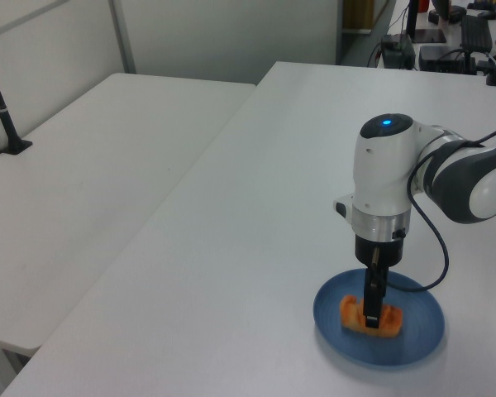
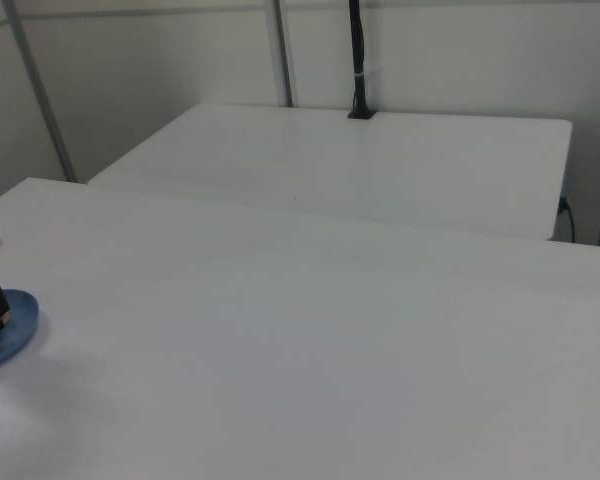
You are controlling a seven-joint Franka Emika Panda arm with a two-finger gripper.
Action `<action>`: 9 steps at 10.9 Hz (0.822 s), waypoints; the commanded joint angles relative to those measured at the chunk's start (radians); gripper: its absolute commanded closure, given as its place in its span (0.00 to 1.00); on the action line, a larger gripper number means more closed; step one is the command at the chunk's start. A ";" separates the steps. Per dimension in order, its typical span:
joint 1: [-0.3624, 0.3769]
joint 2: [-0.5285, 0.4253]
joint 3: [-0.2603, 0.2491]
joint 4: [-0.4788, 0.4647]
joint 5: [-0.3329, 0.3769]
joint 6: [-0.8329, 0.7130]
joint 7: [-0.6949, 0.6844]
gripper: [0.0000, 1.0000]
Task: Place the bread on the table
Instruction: 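Lower the open gripper onto the orange bread roll and close it, then lift the bread roll up off the blue plate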
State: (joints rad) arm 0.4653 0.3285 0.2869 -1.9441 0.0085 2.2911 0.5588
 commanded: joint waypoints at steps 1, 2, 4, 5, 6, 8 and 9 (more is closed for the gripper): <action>0.029 0.015 0.001 -0.010 -0.031 0.031 0.027 0.04; 0.030 0.015 0.001 -0.010 -0.035 0.031 0.027 0.14; 0.027 0.014 0.004 -0.010 -0.036 0.028 0.020 0.44; 0.023 0.012 0.005 -0.010 -0.041 0.021 0.018 0.59; 0.019 0.011 0.005 -0.010 -0.056 0.016 0.016 0.70; 0.010 0.006 0.005 -0.010 -0.059 -0.005 0.015 0.76; 0.004 -0.005 0.005 -0.007 -0.059 -0.022 0.012 0.76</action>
State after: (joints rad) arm 0.4854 0.3447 0.2895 -1.9421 -0.0295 2.2932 0.5601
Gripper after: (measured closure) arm 0.758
